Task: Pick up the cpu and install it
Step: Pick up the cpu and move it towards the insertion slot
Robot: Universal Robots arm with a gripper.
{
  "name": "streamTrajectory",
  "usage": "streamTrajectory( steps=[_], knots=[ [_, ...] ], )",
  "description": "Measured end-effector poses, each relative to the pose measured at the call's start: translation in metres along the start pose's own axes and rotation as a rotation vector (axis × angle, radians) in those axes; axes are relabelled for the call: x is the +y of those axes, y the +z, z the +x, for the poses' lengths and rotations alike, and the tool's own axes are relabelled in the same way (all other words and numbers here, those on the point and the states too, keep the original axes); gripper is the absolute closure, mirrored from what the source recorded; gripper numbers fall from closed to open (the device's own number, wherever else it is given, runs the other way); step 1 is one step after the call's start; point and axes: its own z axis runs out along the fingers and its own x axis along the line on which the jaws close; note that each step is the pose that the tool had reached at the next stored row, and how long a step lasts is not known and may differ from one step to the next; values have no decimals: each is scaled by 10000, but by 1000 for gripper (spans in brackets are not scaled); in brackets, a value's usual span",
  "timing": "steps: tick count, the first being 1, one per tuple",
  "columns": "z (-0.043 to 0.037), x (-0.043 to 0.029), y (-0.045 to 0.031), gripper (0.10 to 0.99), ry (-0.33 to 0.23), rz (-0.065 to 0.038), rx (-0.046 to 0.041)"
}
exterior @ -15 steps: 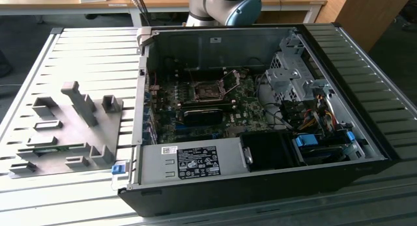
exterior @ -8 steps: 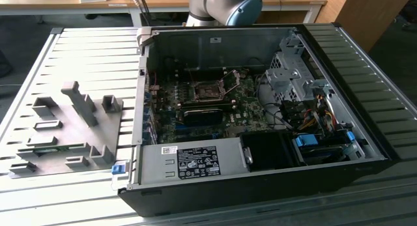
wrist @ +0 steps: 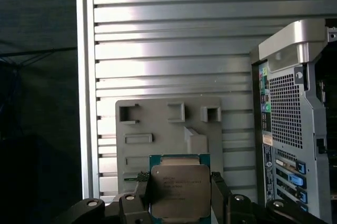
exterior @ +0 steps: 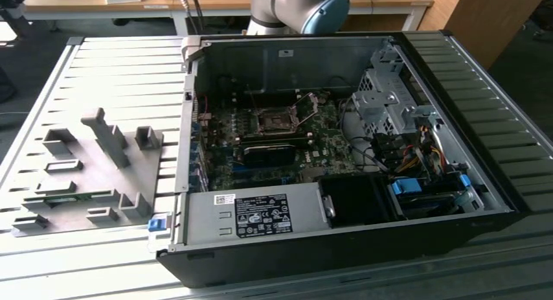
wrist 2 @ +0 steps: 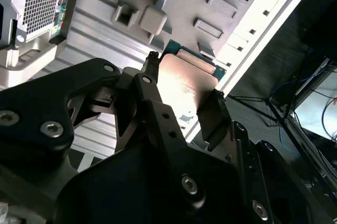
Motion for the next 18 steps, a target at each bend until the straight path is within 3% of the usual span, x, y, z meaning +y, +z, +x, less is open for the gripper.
streamTrajectory(
  steps=[18],
  knots=[
    [-490,71,38,541,0,1,0]
  ],
)
